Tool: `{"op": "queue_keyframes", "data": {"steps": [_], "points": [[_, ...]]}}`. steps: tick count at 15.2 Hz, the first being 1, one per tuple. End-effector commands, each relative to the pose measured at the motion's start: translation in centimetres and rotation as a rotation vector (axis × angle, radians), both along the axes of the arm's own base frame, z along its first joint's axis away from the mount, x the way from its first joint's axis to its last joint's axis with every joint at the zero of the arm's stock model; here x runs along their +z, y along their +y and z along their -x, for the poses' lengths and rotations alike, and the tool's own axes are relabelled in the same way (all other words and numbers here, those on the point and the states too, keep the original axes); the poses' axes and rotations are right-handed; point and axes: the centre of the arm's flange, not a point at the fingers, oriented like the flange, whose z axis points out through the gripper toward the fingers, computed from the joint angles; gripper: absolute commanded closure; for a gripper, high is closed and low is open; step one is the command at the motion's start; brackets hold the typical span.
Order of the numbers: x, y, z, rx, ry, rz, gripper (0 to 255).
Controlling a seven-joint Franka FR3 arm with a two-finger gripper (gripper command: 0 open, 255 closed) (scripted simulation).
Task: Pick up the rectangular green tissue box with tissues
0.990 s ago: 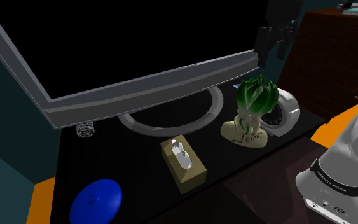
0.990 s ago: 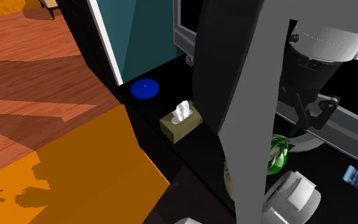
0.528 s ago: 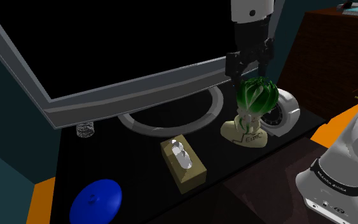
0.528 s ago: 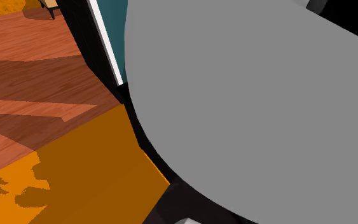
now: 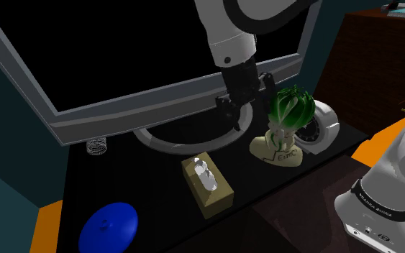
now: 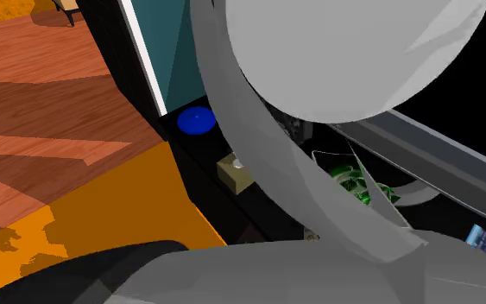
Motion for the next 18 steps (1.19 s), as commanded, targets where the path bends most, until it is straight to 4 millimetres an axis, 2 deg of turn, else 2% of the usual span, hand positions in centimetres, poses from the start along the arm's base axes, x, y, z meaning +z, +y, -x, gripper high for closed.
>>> {"op": "queue_keyframes", "data": {"steps": [1, 12, 18], "points": [[-1.6, 2.4, -0.7, -0.026, 0.024, 0.030, 0], [-12.6, 14.3, -5.6, -0.151, 0.153, 0.193, 0], [-15.8, 14.3, -5.6, -0.151, 0.153, 0.193, 0]]}}
